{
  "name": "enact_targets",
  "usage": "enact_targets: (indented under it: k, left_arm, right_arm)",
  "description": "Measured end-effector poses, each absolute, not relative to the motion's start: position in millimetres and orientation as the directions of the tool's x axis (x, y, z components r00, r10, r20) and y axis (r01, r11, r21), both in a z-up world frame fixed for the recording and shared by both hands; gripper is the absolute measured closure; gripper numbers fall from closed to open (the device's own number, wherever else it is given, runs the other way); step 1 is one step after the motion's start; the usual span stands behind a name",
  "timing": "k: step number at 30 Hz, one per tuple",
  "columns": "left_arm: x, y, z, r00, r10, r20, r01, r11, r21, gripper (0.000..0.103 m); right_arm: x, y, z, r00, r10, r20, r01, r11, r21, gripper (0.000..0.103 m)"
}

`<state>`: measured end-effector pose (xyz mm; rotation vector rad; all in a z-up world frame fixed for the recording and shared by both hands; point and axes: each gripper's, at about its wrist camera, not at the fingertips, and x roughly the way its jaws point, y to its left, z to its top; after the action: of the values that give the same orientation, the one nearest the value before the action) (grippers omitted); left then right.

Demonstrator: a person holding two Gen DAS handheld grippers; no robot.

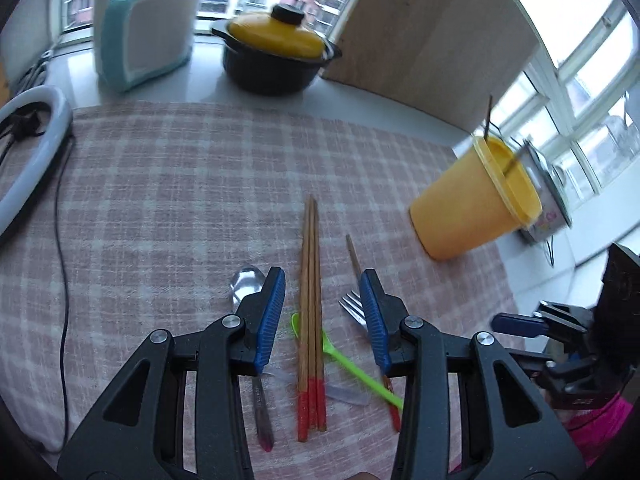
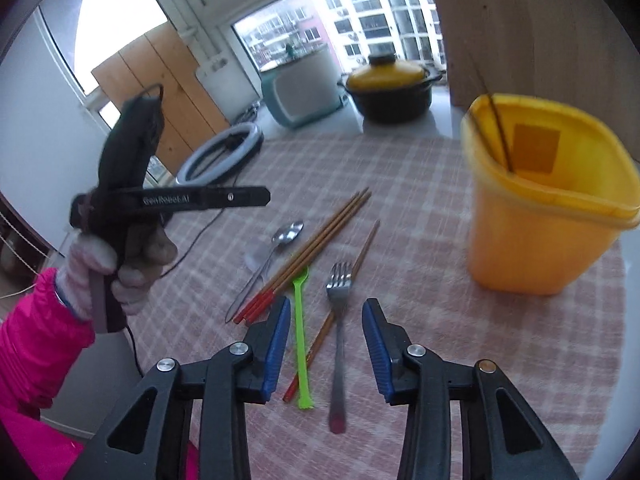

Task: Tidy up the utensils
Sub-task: 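Move both open grippers back down to the utensils on the mat, then grasp the steel fork with the right gripper while the left gripper grasps a chopstick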

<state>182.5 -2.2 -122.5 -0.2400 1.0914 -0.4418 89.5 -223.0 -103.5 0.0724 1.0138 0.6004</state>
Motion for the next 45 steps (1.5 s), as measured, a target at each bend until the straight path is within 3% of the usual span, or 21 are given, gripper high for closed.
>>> enact_targets:
  k: [8, 14, 32, 37, 39, 45]
  left_arm:
    - [194.2, -13.6, -145.6, 0.311, -0.498, -0.809, 0.299, 0.86, -0.414, 0.064]
    - [208.3, -10.7, -163.8, 0.262, -0.526, -0.809, 0.282, 0.843, -0.457, 0.072]
    - [234.3, -25.1, -191.0, 0.168, -0.536, -0.827, 0.273, 0.832, -0.484, 0.075]
    - [237.0, -28.3, -197.1, 0.159, -0.536, -0.829, 0.272, 0.831, -0.485, 0.084]
    - [237.8, -28.2, -199.6, 0.157, -0.537, -0.829, 0.268, 0.831, -0.488, 0.093]
    - [237.9, -27.6, -202.0, 0.161, -0.537, -0.828, 0.268, 0.831, -0.487, 0.099]
  right_arm:
    - [102.5, -191.9, -149.3, 0.316, 0.396, -0.862, -0.396, 0.881, 0.26, 0.063]
    - [110.9, -172.8, -165.0, 0.31, 0.331, -0.892, -0.405, 0.894, 0.191, 0.063]
    - [140.2, -175.7, -185.7, 0.236, 0.371, -0.898, -0.384, 0.884, 0.265, 0.066]
    - [143.8, -168.4, -186.7, 0.243, 0.342, -0.908, -0.407, 0.885, 0.224, 0.066]
    - [145.2, -165.5, -186.5, 0.249, 0.328, -0.911, -0.414, 0.887, 0.206, 0.066]
    - [145.4, -156.3, -186.2, 0.265, 0.284, -0.921, -0.451, 0.881, 0.142, 0.066]
